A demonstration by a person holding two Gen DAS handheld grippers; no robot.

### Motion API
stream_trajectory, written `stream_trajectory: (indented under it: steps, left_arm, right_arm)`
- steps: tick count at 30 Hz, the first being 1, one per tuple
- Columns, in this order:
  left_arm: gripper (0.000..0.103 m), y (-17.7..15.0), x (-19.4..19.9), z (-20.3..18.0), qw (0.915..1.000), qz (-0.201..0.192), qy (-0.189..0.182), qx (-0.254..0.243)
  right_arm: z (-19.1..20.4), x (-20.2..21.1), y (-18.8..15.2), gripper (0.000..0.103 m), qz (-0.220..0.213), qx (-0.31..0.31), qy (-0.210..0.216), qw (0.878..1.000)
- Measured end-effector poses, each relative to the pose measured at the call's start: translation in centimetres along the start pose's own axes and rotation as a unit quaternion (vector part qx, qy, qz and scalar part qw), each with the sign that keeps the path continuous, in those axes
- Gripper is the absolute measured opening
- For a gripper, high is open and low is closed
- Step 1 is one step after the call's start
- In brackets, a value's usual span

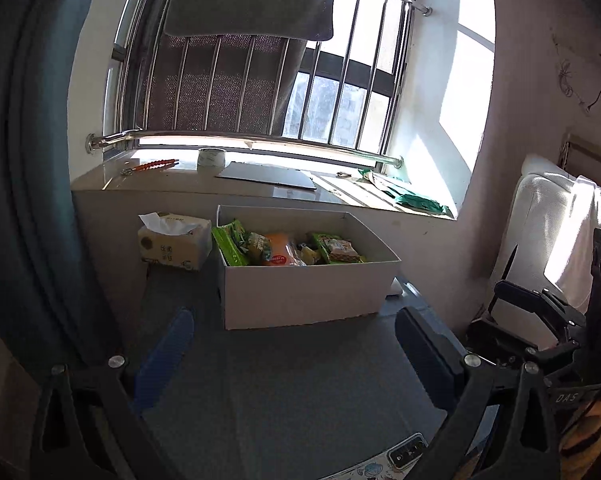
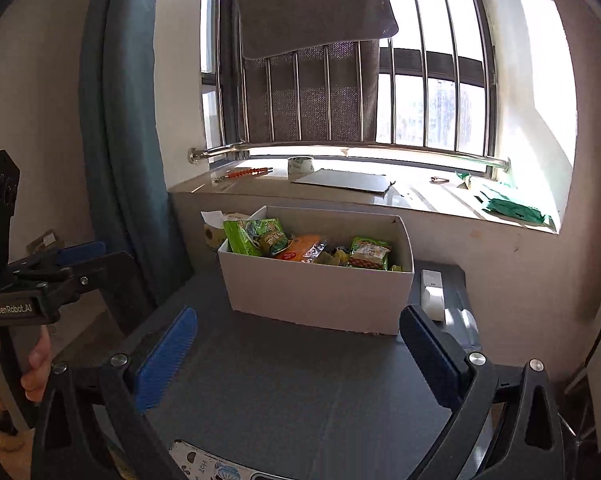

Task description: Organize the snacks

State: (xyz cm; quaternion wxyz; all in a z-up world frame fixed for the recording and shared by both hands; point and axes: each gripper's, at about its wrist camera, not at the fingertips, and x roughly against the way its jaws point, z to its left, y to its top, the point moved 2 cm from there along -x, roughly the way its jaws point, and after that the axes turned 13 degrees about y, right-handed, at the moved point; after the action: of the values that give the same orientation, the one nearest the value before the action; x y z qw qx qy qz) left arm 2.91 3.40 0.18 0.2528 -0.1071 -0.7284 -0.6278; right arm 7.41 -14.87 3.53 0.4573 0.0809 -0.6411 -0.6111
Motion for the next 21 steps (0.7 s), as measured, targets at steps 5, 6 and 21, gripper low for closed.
stream_trajectory:
  steps: [5, 6, 21]
  left_arm:
    - [0.103, -2.1, 2.0, -1.2, 0.9995, 0.0, 0.011, -0.03]
    - [0.103, -2.3, 2.0, -1.5, 0.9993, 0.0, 0.016, -0.034]
    - [0.103, -2.6, 1.1, -2.5, 0.9986, 0.018, 0.02, -0.046]
  right_arm:
    - [1.2, 1.5, -2.4, 0.103, 0.014, -0.021, 0.017, 1.0]
    - [1.3, 1.6, -2.5, 0.103, 0.015, -0.022, 0.019, 0.999]
    - [0.3, 2.1, -2.4, 0.103, 0.007, -0.041, 0.024, 0.999]
